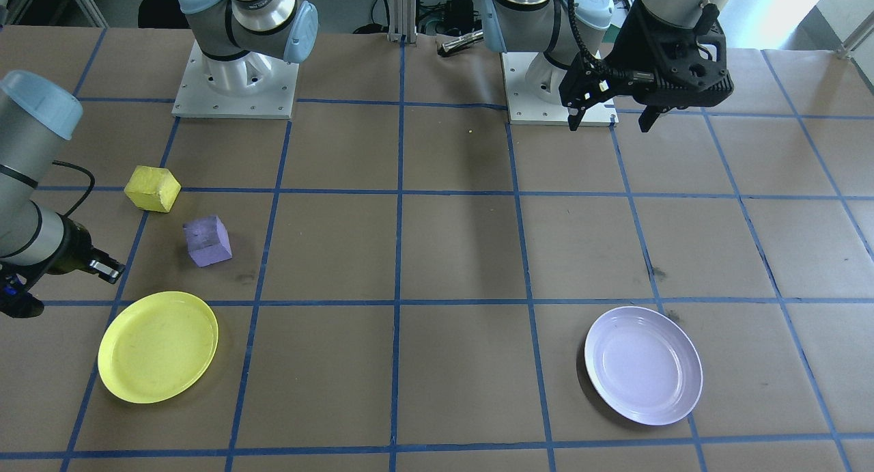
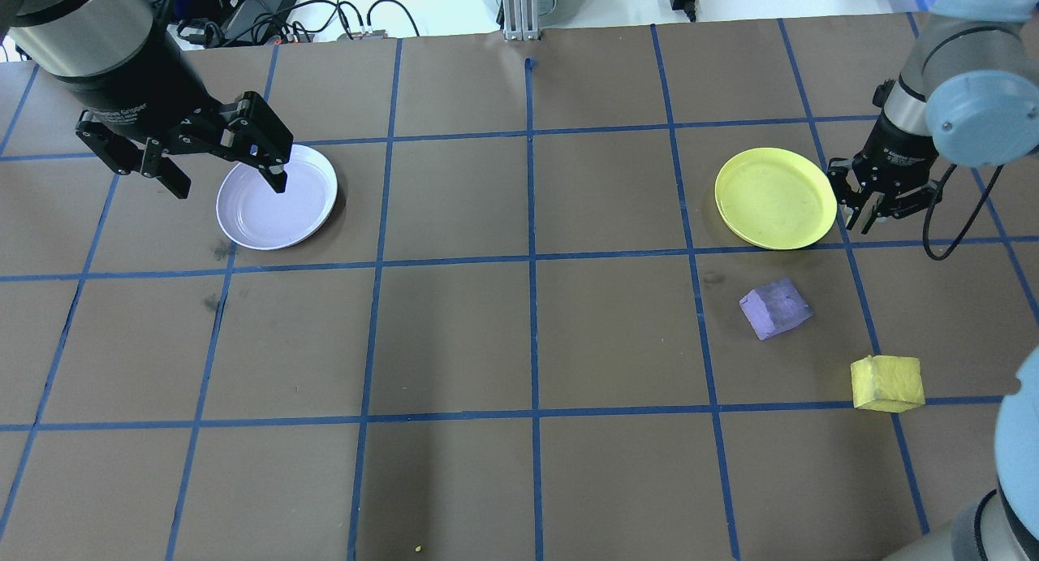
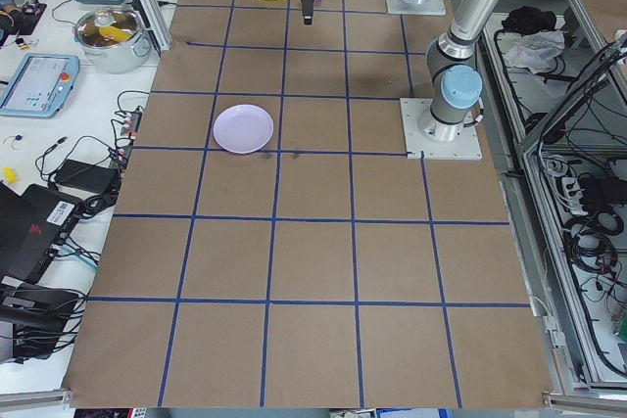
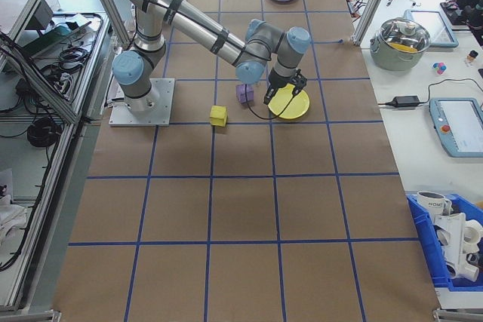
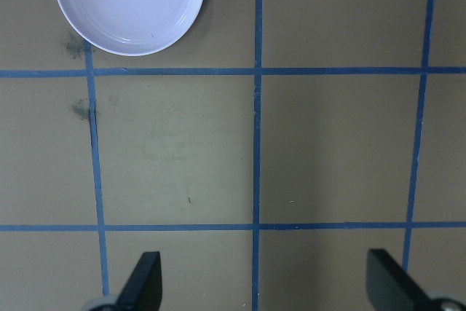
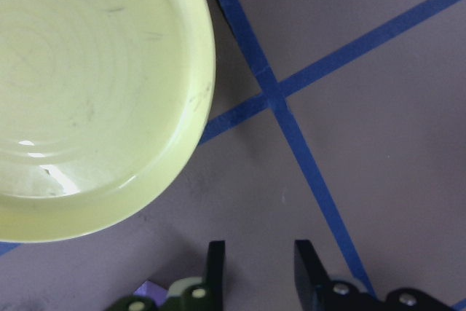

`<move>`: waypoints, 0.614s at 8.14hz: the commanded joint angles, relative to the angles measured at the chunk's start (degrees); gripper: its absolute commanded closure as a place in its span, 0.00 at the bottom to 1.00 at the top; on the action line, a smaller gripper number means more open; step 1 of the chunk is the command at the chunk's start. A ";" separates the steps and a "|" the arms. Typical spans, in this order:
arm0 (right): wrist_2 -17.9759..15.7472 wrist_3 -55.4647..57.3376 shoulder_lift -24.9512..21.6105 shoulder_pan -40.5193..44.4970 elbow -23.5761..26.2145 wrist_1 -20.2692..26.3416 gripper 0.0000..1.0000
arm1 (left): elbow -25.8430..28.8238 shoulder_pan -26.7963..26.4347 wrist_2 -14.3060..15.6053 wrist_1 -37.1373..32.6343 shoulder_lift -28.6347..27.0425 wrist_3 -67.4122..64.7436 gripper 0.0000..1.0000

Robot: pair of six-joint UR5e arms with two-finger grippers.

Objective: Sort blocks by color into plates

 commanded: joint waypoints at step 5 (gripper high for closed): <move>-9.05 -15.42 0.04 -0.05 -3.66 14.63 0.11 | 0.09 0.00 -0.09 0.11 -0.09 0.00 0.00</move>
